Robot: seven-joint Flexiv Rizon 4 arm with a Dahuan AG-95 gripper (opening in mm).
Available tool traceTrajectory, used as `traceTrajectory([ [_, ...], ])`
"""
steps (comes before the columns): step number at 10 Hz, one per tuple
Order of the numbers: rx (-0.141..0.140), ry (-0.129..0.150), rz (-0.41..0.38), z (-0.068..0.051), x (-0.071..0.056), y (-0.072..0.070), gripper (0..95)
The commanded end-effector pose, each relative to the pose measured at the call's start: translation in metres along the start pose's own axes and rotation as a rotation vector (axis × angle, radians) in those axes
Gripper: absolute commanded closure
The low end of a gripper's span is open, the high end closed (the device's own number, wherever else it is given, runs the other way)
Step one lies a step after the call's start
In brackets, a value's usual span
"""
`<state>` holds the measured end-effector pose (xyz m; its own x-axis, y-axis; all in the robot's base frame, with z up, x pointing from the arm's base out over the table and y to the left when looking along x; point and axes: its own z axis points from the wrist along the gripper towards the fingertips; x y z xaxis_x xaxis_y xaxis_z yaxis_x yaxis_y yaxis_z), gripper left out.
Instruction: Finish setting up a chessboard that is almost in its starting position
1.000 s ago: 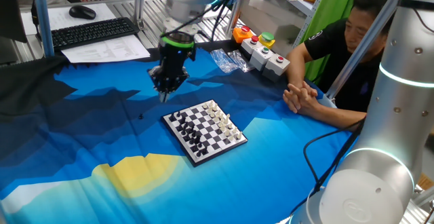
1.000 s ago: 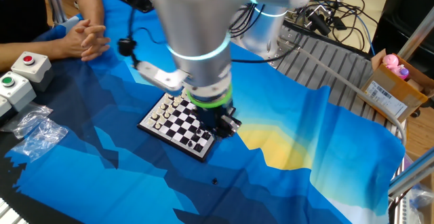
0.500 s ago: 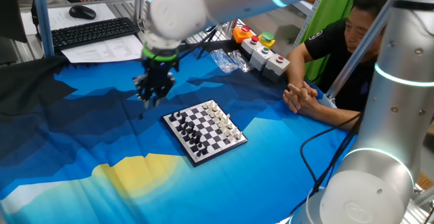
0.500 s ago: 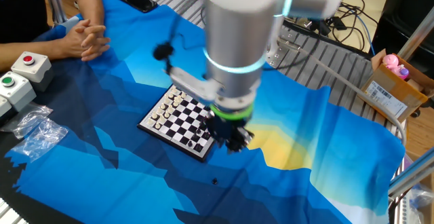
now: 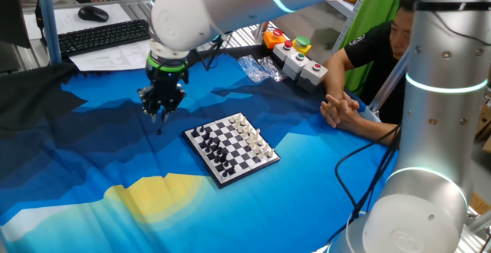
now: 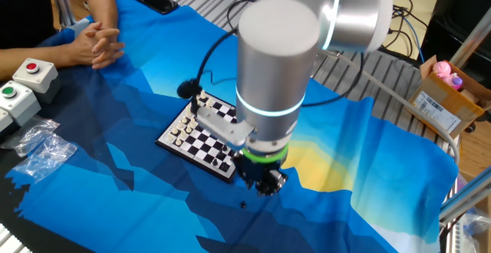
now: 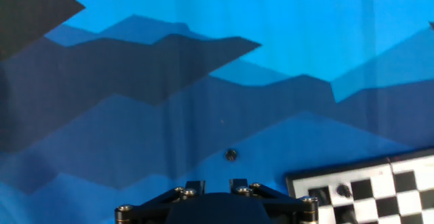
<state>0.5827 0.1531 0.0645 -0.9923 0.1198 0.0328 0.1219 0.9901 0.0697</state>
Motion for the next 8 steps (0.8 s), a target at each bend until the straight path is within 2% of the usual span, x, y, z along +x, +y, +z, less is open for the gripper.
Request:
traceTrajectory([
  [1, 0.007, -0.004, -0.005, 0.004, -0.005, -0.001, 76.0],
  [7, 0.014, -0.028, -0.020, 0.020, -0.011, -0.004, 76.0],
  [8, 0.023, -0.032, -0.030, 0.022, -0.011, -0.006, 76.0],
])
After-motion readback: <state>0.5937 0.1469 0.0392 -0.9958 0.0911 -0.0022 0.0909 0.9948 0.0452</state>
